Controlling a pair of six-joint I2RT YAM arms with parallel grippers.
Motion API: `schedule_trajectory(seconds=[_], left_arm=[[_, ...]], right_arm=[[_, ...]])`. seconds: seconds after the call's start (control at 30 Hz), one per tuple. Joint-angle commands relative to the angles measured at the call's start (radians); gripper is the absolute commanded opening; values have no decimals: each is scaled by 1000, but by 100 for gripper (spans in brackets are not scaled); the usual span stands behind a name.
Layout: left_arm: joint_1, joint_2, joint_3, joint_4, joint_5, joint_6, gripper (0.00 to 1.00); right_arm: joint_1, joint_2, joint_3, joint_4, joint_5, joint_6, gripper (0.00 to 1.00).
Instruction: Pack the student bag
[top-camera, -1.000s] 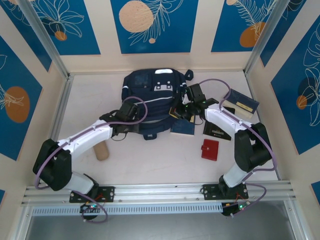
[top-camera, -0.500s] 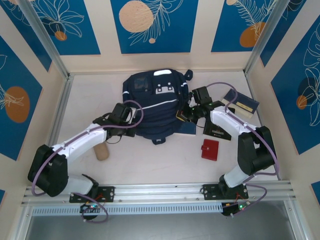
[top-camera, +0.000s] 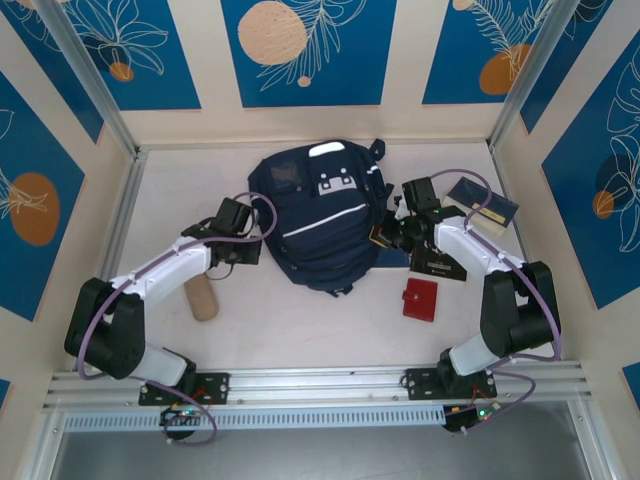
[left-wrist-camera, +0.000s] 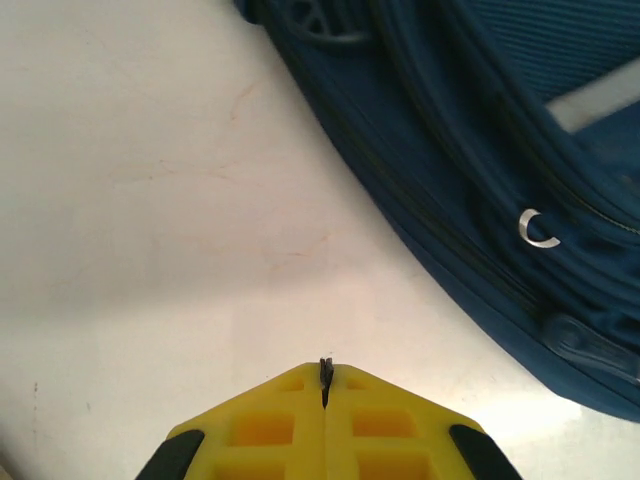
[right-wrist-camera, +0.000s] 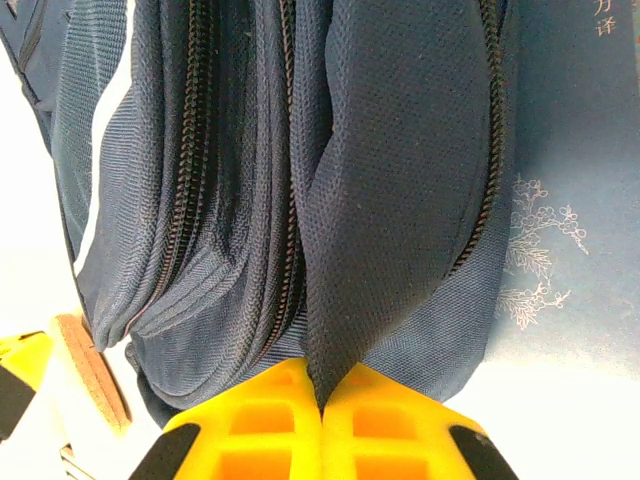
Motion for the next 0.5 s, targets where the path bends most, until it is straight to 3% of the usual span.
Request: schedule_trajectory(seconds=[0.0,0.07,0.17,0.33,0.47], left_arm=[[5,-7,21,40,211,45,11],[-8,-13,12,53,286,49,28],[-31,-6,5,52,316,56,43],[-43,46,17,72,376,50,55],[-42,111,48,91,405,31,57]], right_arm=[[-4,-21,4,1,-57,-21,0],[-3,-16,11,6,-62,-16,0],[-8,-14,19,5,-67,-15,0],[-11,-5,30,15,-89,-7,0],[-9,5,33,22,-100,0,0]])
